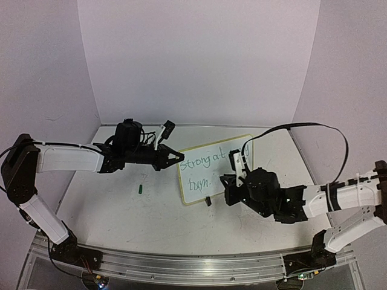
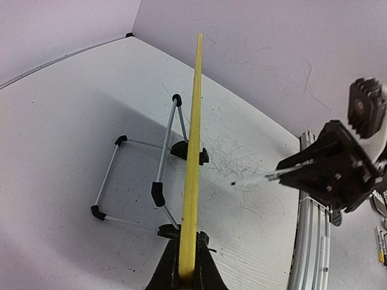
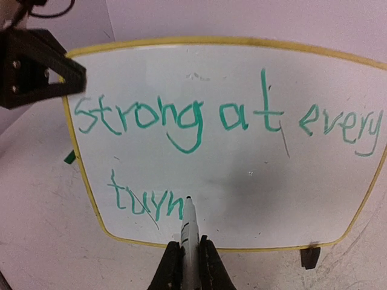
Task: Write a sentence on the whiteboard
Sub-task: Write a sentence on the whiteboard, then place the whiteboard at the center of the board, then pick up the pen cap from the center of the board.
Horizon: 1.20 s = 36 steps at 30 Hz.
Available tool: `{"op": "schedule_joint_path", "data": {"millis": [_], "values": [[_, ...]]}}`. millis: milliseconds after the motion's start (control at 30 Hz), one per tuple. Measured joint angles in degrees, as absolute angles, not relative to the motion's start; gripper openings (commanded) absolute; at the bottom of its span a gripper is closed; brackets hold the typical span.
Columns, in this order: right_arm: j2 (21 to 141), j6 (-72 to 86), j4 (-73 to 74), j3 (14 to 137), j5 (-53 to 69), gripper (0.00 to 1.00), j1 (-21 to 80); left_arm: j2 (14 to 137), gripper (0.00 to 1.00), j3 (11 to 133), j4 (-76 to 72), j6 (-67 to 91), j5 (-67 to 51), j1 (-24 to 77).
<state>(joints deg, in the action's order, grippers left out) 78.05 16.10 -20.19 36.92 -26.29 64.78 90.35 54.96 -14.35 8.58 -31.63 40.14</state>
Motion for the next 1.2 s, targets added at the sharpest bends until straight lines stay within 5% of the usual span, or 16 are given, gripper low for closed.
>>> {"op": "schedule_joint_path", "data": {"millis": [233,600,833,1200], "values": [[64.9,15.7,-17.3,34.0,-30.3,0.00,65.0,90.3,0.17,55.0,-14.2,8.5,-30.7,40.2],[60.9,6.9,-15.1,35.9,-41.0,0.00,64.7,90.3,0.47,55.7,-11.5,7.3,-26.0,39.9],[56.0,4.0,-15.7,36.8,-41.5,0.00,62.9,89.2,0.83,59.1,-8.3,7.1,-21.7,39.9],[57.0,4.6,-18.7,36.8,-36.1,0.00,62.1,75.8,0.83,59.1,3.3,15.9,-1.3,39.3]]}}
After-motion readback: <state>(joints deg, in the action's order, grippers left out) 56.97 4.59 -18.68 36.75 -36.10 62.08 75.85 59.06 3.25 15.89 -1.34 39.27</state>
